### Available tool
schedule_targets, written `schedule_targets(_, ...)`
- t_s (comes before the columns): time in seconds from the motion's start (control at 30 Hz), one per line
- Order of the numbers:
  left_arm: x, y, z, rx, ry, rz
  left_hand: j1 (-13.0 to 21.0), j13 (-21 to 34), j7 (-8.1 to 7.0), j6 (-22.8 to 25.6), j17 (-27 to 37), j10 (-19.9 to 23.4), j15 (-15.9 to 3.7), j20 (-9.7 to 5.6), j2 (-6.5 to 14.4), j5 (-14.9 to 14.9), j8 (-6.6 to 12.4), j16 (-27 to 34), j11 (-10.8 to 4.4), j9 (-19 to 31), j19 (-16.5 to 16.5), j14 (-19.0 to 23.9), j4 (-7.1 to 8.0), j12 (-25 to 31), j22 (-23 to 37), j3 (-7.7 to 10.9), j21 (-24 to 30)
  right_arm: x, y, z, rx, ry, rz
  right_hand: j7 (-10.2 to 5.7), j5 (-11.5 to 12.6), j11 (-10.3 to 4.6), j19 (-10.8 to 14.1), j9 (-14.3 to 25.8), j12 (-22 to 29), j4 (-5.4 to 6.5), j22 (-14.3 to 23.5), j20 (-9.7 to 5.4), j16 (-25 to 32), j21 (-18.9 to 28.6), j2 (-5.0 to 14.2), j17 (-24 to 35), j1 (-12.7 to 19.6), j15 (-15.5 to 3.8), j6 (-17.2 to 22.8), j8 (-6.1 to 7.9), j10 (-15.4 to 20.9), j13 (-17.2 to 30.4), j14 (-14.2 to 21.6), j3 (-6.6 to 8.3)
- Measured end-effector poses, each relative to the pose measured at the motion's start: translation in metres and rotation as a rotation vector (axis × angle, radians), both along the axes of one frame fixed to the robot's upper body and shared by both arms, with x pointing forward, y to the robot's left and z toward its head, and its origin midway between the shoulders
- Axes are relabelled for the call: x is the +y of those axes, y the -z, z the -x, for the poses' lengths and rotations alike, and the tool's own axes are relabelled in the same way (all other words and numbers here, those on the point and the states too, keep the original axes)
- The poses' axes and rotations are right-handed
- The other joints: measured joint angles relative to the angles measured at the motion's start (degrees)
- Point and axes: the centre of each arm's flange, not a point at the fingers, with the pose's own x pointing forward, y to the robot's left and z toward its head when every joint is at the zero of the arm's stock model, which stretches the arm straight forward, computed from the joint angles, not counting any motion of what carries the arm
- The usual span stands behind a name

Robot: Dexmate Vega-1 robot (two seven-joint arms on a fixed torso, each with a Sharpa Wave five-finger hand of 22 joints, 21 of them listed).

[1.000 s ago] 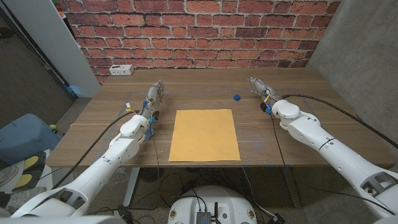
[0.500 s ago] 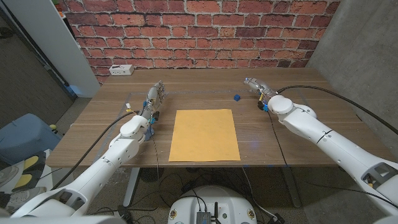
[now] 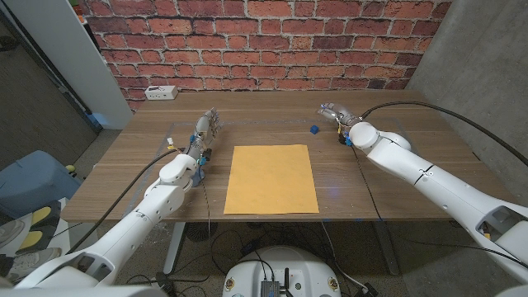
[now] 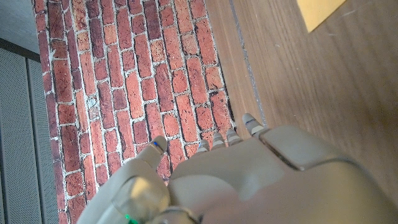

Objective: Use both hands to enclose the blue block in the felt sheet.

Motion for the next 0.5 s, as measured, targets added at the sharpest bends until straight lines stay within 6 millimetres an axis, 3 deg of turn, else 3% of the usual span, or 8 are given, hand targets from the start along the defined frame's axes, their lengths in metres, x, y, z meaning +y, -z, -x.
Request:
schedule_targets(0.27,0.0,0.001,0.002,0.001,-0.001,0.001,0.0,0.0,0.0,0.0,0.0,0.0,0.0,0.21,0.0,0.0,0.0,0.0,0.0,0.0,-0.21,0.0,-0.24,0.0,0.0,-0.24,0.0,0.008,-0.001,0.0,0.012,0.067,0.104,-0.93,0.0,-1.01,1.08,0.0,0.0,-1.73,0.0,-0.81,0.0,-0.01,-0.11,-0.15,4.68,-1.55,2.56,0.0,1.67,0.0,2.17,1.73)
schedule_targets(0.5,0.001,0.003,0.002,0.002,-0.001,0.003,0.0,0.0,0.0,0.0,0.0,0.0,0.0,0.32,0.0,0.0,0.0,0.0,0.0,0.0,-0.1,0.0,-0.24,0.0,0.0,-0.24,-0.35,0.021,-0.004,-0.001,0.011,0.123,0.204,-1.53,0.0,-1.72,3.62,0.0,0.0,-2.87,-0.01,-1.72,0.62,0.02,-1.27,-0.16,11.51,-3.94,6.46,0.0,4.44,-0.01,5.51,2.87)
